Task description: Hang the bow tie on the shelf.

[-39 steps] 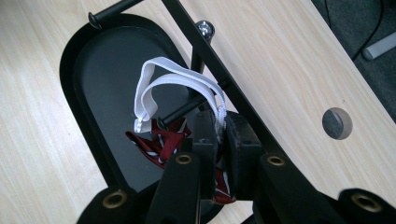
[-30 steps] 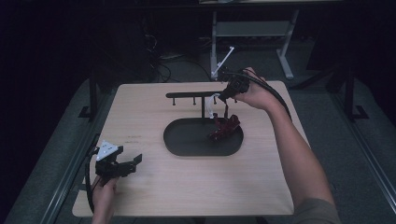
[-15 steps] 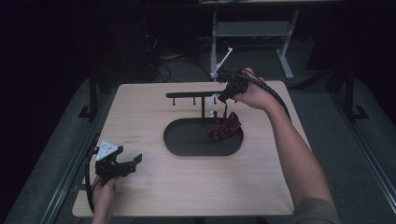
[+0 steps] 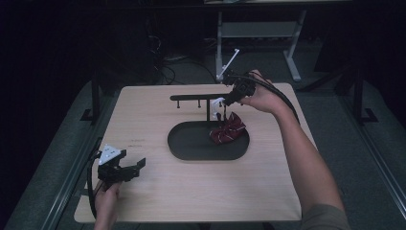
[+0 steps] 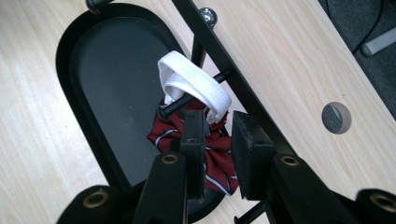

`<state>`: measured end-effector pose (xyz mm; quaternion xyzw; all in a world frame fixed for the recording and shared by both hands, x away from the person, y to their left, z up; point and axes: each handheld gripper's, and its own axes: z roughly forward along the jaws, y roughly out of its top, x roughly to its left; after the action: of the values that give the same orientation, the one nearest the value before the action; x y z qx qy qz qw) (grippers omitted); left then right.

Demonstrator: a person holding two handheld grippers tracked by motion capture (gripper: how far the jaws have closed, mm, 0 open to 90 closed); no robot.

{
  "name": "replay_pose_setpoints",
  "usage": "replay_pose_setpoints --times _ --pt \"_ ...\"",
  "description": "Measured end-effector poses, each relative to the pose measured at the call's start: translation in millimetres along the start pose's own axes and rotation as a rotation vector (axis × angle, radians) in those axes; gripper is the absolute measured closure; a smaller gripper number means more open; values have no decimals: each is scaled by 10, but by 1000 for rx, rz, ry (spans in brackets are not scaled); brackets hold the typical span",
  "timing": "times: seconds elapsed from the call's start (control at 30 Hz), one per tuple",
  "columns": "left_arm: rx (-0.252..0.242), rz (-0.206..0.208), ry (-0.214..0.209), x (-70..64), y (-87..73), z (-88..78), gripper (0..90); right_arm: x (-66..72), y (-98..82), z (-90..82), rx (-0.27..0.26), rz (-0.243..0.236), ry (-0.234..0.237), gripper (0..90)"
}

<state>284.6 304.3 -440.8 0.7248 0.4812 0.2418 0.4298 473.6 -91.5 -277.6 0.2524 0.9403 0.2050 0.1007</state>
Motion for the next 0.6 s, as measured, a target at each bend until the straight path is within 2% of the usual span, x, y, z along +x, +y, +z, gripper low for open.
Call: replay_pose_setpoints --times 0.37,0.6 --pt "1 -3 3 6 0 -8 135 38 -31 -78 -17 -9 22 712" --pt "3 0 3 1 0 -4 135 48 -113 -82 -30 4 42 696"
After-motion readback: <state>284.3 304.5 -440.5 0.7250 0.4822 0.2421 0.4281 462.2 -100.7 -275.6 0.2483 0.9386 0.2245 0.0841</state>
